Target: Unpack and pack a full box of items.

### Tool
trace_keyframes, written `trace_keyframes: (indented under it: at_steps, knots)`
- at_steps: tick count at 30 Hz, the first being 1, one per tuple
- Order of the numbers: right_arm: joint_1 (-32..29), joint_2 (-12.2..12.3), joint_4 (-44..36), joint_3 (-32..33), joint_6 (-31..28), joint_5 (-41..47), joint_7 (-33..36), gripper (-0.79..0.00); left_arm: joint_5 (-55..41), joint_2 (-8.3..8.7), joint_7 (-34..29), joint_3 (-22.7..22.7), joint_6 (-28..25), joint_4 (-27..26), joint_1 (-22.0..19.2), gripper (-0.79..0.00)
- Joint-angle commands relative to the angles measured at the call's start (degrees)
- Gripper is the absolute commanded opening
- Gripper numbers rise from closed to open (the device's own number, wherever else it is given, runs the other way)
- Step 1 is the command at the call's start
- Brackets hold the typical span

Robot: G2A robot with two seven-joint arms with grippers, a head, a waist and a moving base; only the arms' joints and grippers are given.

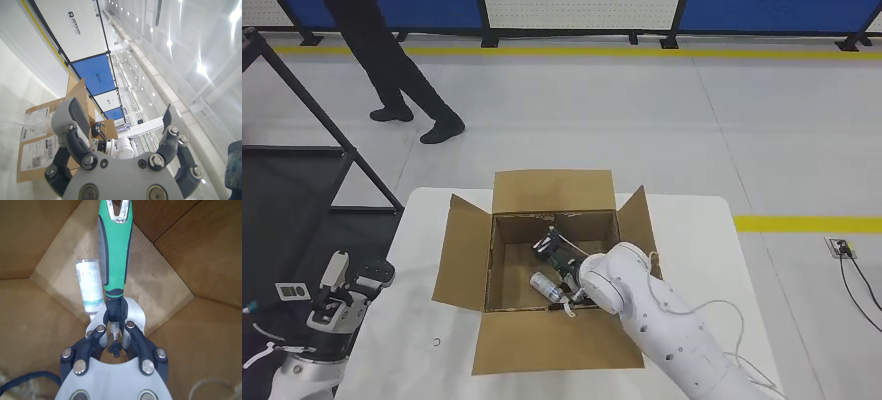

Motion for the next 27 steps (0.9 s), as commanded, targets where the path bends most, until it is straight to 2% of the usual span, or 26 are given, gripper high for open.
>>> trace_keyframes:
  at_steps: [1,5,10,19,27]
  knots:
    - [-5.4,1.3,-9.3,3.0,0.2,-2.6,0.8,-0.785,0.3,0.02,-0.2,0.4,0.2,-0.1,-0.3,0.000]
    - [-13.5,3.1,-20.6,7.3,-1.0,-6.3,-0.7,-0.785,0.8,0.05,-0.6,1.1,0.5,-0.4,-0.9,0.000]
    - [-18.7,3.9,-26.2,8.8,-1.9,-10.1,-7.3,-0.785,1.2,0.07,-0.7,1.6,0.6,-0.5,-1.4,0.000]
    - [-22.0,3.9,-31.4,9.1,1.3,-12.3,-15.8,-0.785,0.4,0.00,-0.7,0.9,-0.5,-0.5,0.0,0.000]
    - [-25.5,3.8,-41.3,9.3,5.9,-15.5,-14.1,-0.785,1.2,0.02,-1.7,2.4,-0.2,-0.6,-0.6,0.000]
